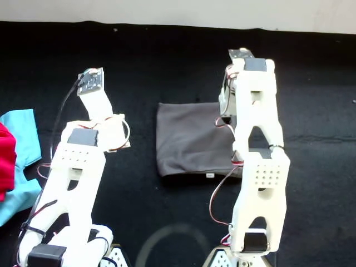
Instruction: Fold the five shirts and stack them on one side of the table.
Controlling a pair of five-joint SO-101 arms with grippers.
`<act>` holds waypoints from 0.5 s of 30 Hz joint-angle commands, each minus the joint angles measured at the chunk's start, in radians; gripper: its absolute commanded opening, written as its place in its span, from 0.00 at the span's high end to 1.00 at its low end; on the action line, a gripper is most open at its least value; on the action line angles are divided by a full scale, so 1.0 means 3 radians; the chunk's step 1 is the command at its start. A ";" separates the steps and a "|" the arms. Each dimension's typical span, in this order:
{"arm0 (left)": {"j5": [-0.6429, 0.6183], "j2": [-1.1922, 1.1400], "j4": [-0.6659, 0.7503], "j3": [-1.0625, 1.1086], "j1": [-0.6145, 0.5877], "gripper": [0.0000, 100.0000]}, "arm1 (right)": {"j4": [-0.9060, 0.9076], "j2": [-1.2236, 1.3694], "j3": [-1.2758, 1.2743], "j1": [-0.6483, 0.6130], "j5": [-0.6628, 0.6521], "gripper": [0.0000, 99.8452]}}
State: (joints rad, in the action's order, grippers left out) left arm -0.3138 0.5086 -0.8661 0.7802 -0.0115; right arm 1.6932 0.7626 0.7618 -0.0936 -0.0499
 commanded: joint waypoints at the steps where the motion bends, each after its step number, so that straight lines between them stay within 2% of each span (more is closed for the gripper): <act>1: 0.0005 0.0110 0.0000 -0.0013 -0.0038 0.99 | -0.0090 0.0100 0.0033 0.0013 0.0107 0.76; 12: 0.0010 0.0110 0.0000 -0.0013 -0.0038 0.99 | -0.0253 0.0652 0.0033 0.0003 0.0118 0.76; 13: 0.0010 0.0110 0.0005 -0.0013 -0.0038 0.99 | -0.0243 0.0693 0.0033 0.0003 0.0118 0.77; 15: 0.0010 0.0110 0.0005 -0.0013 -0.0038 0.99 | -0.0228 0.0765 0.0033 0.0003 0.0113 0.86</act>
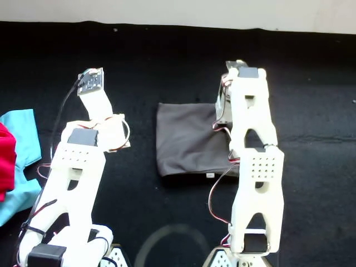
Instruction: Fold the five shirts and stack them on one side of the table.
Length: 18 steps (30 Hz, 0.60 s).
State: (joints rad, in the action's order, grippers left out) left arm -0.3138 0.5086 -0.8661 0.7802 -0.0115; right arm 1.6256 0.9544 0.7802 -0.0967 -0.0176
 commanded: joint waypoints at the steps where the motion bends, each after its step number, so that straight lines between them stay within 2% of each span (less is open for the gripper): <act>1: 0.0010 0.0110 0.0005 -0.0013 -0.0038 0.99 | -0.0003 0.0161 -0.0028 0.0013 0.0005 0.94; 2: 0.0010 0.0110 0.0005 -0.0013 -0.0038 0.99 | -0.0008 0.0187 -0.0028 0.0018 0.0005 1.00; 4: 0.0010 0.0110 0.0005 -0.0013 -0.0043 0.99 | 0.0003 0.0217 -0.0028 0.0028 0.0005 0.98; 6: 0.0010 0.0110 0.0000 -0.0013 -0.0043 0.99 | -0.0023 0.0207 -0.0028 0.0064 -0.0005 0.99; 9: 0.0010 0.0110 -0.0010 -0.0013 -0.0049 0.99 | -0.0064 0.0187 0.0079 0.0187 -0.0199 0.99; 14: 0.0010 0.0110 0.0005 0.0054 -0.0233 0.99 | -0.0079 0.0207 0.0647 0.0662 -0.0624 0.99; 18: 0.0010 0.0110 0.0010 0.0130 -0.0432 0.99 | -0.0325 0.0207 0.1066 0.1077 -0.1033 0.99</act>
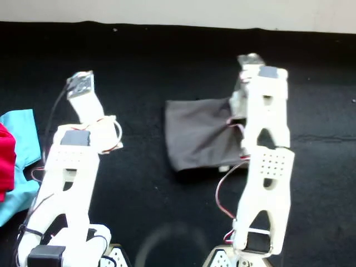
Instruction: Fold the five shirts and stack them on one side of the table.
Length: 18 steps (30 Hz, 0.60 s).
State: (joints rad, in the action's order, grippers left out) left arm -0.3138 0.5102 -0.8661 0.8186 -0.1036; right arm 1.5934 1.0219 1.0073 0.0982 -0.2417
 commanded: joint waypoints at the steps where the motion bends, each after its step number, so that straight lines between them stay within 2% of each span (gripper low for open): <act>1: 0.0010 0.0105 0.0010 0.0018 -0.0166 0.99 | -0.0325 -0.0018 0.0366 0.0514 -0.0378 0.99; 4: 0.0010 0.0105 0.0005 0.0023 -0.0253 0.99 | -0.0632 -0.0018 0.0417 0.0754 -0.0547 0.99; 9: 0.0010 0.0105 -0.0005 0.0023 -0.0335 0.99 | -0.1261 -0.0013 0.0407 0.1046 -0.0568 0.99; 14: 0.0010 0.0105 0.0005 0.0023 -0.0345 0.99 | -0.1869 0.0161 0.0432 0.1143 -0.0583 0.99; 18: 0.0010 0.0105 -0.0005 0.0023 -0.0345 0.99 | -0.2064 0.0279 0.0437 0.1189 -0.0583 0.99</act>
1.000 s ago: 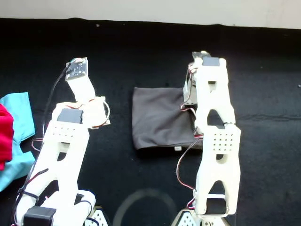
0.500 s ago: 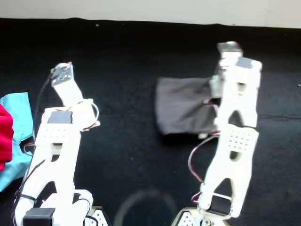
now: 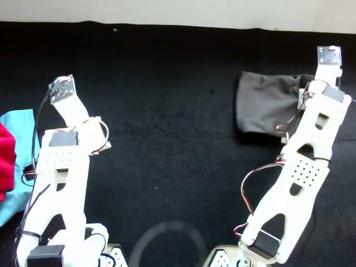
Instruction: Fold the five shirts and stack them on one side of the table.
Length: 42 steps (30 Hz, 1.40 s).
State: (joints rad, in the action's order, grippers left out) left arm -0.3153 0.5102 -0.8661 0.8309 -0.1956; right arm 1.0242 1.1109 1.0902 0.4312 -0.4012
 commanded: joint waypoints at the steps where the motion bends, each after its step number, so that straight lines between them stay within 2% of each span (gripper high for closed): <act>1: 0.0015 0.0105 -0.0005 -0.0018 -0.0043 0.99 | -0.0171 -0.0003 0.0161 0.0079 -0.0051 0.99; 7: 0.0015 0.0105 -0.0010 -0.0018 -0.0043 0.99 | -0.0627 0.0028 0.0151 0.0054 -0.0189 0.99; 16: 0.0015 0.0115 -0.0010 -0.0018 -0.0043 0.99 | -0.0662 0.0028 0.0136 0.0043 -0.0189 0.99; 20: 0.0015 0.0115 -0.0010 -0.0018 -0.0043 0.99 | -0.0637 0.0003 0.0141 0.0028 -0.0159 0.86; 26: 0.0015 0.0120 -0.0015 -0.0018 -0.0043 0.99 | -0.0611 0.0013 0.0391 0.0028 -0.0036 0.85; 30: 0.0015 0.0125 -0.0015 -0.0033 -0.0043 0.99 | -0.0586 -0.0003 0.0739 0.0043 0.0363 0.85; 32: 0.0015 0.0130 -0.0015 -0.0049 -0.0043 0.99 | -0.0417 -0.0008 0.1015 0.0059 0.0409 0.85; 36: 0.0015 0.0130 -0.0143 -0.0212 -0.0043 0.99 | 0.0294 -0.0008 0.1583 0.0049 0.0409 0.85; 42: 0.0015 0.0130 -0.0910 -0.0867 -0.0294 0.99 | 0.1020 -0.0008 0.2207 0.0049 0.0399 0.85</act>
State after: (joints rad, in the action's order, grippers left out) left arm -0.3138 0.5102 -1.0426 0.6897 -0.2294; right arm 1.2451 1.1324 1.6318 0.4373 -0.2908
